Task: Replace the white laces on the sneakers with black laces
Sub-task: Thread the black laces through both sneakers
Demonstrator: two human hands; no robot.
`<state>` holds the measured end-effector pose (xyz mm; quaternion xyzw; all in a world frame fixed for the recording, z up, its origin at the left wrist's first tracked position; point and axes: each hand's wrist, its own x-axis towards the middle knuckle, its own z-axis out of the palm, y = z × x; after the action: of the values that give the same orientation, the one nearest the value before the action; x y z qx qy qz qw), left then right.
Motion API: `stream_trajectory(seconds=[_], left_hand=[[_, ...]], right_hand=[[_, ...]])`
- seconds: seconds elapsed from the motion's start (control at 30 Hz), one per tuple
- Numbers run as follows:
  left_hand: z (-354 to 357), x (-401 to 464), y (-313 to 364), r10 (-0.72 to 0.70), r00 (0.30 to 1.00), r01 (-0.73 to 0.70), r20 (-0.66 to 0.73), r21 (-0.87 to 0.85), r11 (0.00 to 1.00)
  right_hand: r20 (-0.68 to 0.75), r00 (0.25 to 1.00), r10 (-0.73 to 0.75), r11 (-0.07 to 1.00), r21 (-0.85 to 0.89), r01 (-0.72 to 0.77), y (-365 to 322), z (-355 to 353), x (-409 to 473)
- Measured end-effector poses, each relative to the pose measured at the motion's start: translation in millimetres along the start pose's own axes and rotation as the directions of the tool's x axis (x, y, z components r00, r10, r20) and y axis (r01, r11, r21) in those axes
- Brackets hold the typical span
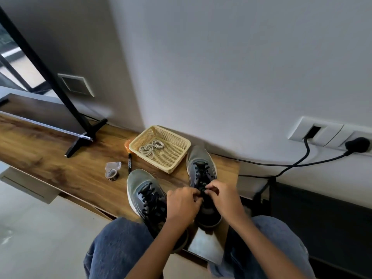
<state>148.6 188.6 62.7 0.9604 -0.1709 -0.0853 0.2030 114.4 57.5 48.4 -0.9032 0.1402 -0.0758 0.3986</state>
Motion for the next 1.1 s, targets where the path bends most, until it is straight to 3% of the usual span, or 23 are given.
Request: stream_trajectory(seconds=[0.07,0.2,0.3,0.4,0.43,0.5,0.57,0.63,0.7,0.83,1.1], left_hand=[[-6,3,-1,-0.030,0.999,0.029,-0.010,-0.076,0.997],[-18,11,3,-0.076,0.996,0.075,-0.038,-0.028,0.997],[-15,18,5,-0.064,0.998,0.061,-0.024,-0.112,0.992],[-9,18,0,-0.032,0.999,0.039,0.037,-0.186,0.982],[-6,18,-5,-0.033,0.998,0.043,0.052,-0.191,0.981],[-4,18,-12,-0.037,0.997,0.050,0.069,-0.189,0.981],[-4,18,-17,-0.058,0.995,0.073,0.078,-0.200,0.977],[-4,18,-19,-0.078,0.994,0.093,0.081,-0.211,0.973],[-4,17,-17,-0.087,0.993,0.103,0.082,-0.210,0.972],[-3,16,-6,-0.108,0.993,0.116,0.051,-0.168,0.979],[5,14,10,-0.126,0.992,0.126,0.009,-0.094,0.988]], right_hand=[[-0.009,0.997,-0.081,0.991,-0.112,0.079,0,4,1],[-0.042,0.991,-0.129,0.948,-0.299,0.111,-2,9,6],[-0.089,0.996,0.006,0.964,-0.265,-0.029,5,15,11],[0.088,0.996,-0.002,0.928,-0.370,0.034,0,11,12],[0.144,0.990,-0.004,0.925,-0.376,0.058,-5,6,12],[0.139,0.990,0.003,0.975,-0.219,0.028,-14,-9,12],[-0.009,0.998,0.064,0.996,-0.060,-0.064,-17,-22,14],[-0.153,0.979,0.133,0.991,-0.012,-0.136,-10,-30,17],[-0.151,0.972,0.178,0.983,-0.016,-0.183,-4,-30,18],[0.023,0.985,0.169,0.981,-0.096,-0.166,-3,-20,16],[0.033,0.998,0.061,0.960,-0.277,-0.050,-7,-2,9]])
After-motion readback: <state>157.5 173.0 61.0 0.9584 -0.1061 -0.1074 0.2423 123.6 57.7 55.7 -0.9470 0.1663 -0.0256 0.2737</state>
